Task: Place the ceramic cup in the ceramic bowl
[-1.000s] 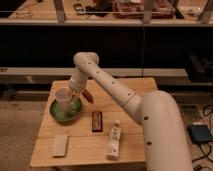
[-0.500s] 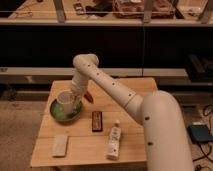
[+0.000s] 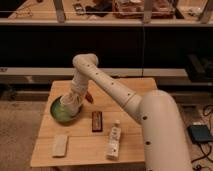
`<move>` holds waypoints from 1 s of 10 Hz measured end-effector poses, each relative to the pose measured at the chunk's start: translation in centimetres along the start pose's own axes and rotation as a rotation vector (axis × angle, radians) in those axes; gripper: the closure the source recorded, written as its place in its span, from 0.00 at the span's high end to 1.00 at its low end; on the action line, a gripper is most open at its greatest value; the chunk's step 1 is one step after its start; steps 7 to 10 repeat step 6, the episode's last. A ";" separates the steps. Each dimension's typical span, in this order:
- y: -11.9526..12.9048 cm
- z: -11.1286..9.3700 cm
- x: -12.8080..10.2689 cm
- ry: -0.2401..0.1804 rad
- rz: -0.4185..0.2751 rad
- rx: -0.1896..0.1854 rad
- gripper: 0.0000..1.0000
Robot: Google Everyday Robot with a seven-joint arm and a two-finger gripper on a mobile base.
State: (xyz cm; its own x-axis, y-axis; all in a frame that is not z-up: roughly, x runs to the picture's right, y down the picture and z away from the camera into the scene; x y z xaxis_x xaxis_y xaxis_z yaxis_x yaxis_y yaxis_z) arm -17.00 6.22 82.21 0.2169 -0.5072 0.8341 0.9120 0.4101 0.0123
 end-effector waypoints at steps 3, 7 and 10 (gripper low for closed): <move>0.7 -2.0 0.9 -0.010 0.042 0.044 0.80; 2.6 -4.7 2.2 -0.010 0.083 0.103 0.80; 2.6 -4.7 2.2 -0.010 0.083 0.103 0.80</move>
